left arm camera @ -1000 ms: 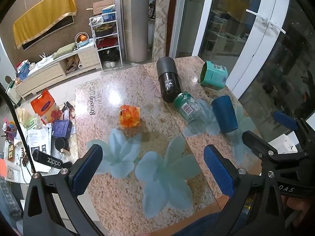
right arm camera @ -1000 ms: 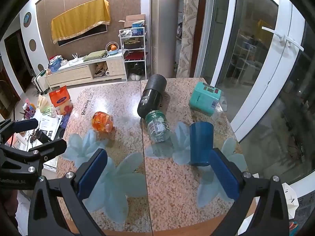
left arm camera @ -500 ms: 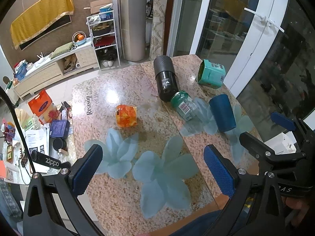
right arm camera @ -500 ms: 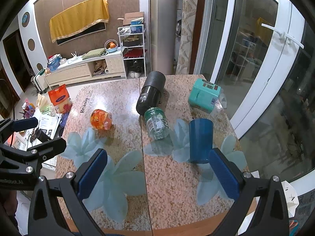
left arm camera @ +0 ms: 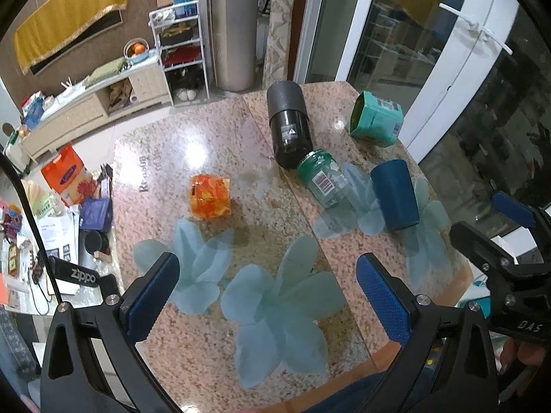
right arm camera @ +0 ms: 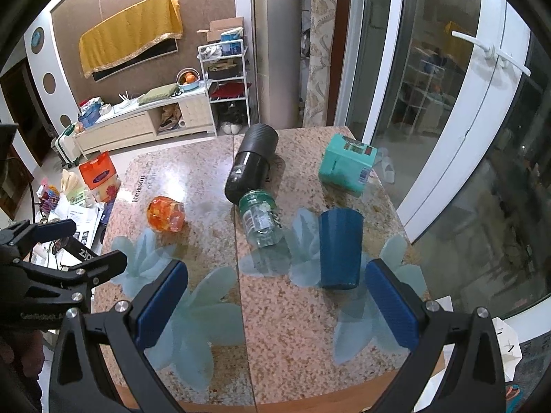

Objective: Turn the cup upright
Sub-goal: 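Move the right gripper to the upside-down blue cup and close on it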

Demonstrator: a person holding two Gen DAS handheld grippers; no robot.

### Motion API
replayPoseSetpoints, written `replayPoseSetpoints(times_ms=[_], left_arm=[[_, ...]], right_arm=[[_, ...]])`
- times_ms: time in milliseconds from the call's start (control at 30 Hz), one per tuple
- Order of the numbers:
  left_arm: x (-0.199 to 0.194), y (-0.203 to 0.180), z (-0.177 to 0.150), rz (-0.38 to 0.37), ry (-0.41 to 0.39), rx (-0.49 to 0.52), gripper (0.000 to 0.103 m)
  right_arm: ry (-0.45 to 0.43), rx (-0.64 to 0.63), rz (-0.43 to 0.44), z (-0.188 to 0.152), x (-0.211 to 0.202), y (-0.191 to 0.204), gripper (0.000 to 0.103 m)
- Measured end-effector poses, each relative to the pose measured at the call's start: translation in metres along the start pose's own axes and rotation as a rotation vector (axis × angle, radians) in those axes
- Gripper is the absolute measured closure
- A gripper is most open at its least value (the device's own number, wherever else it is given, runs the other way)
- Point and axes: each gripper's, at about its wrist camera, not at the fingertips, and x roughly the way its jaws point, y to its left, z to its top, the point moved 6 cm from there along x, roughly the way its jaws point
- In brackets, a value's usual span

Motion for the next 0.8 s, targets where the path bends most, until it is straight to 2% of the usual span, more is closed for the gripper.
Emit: replayPoseSetpoints(times_ms=[533,800], left_arm=[[0.064,-0.024,0.014,-0.021,0.13,-0.065,0.0],[0.094,-0.027,0.018,0.003,0.181,-0.117,0.0]], right_arm=[[0.171,0.027,0.03,0.013,0.059,-0.04,0.0],[0.26,0.004,0.048,0.017,0.099,-0.058,0.0]])
